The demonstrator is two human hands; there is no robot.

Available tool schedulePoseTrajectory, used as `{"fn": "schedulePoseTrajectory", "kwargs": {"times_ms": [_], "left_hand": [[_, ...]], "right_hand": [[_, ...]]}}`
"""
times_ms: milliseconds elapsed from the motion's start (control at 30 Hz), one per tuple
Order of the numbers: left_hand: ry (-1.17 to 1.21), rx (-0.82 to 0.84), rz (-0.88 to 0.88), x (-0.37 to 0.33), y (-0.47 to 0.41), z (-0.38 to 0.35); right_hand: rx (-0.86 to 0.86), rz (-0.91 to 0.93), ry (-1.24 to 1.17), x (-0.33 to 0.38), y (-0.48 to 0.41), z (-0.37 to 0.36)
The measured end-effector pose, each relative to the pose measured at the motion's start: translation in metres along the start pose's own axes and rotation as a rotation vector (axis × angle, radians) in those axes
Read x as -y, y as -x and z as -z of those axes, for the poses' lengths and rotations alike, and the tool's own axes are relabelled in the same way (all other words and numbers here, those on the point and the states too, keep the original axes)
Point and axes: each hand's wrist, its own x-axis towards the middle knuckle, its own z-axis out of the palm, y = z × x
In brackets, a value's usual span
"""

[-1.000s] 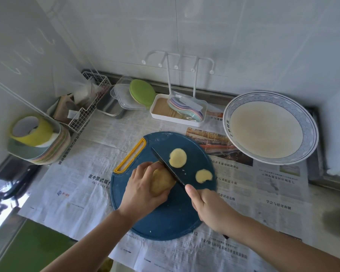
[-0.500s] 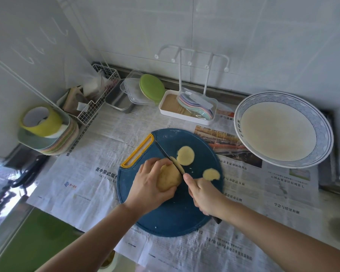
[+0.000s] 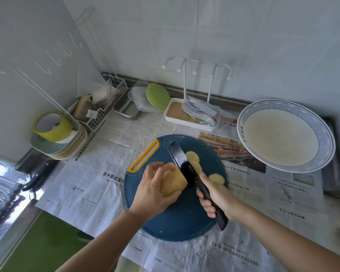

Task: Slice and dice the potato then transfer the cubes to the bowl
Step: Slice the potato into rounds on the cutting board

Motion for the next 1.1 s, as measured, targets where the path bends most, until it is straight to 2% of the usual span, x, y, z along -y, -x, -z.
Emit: {"fn": "schedulePoseTrajectory", "kwargs": {"times_ms": [133,333,400,833,967,1100], "left_hand": [[-0.018,-0.028,-0.007,-0.002,0.001,-0.002],[-0.042,-0.035,-0.01,-0.007,0.005,-0.001],[-0.049,-0.033,-0.02,-0.008,0.005,-0.001],[-0.039,-0.047,-0.017,-0.009,0.005,-0.002],[-0.029,-0.054,-0.023,-0.01,0.004,-0.002],[-0.033,-0.064,-0.028,-0.01,0.004,-0.002]], "right_hand": [[0.062,0.004,-0.044,0.008,0.015,0.005],[-0.073,0.289,0.325,0.01,0.043,0.004],[-0.095,0.331,0.386,0.005,0.052,0.001],[-0.182,0.428,0.568,-0.014,0.071,-0.017],[-0.262,0.468,0.738,-0.017,0.071,-0.021],[-0.283,0.47,0.785,-0.019,0.071,-0.027]]}}
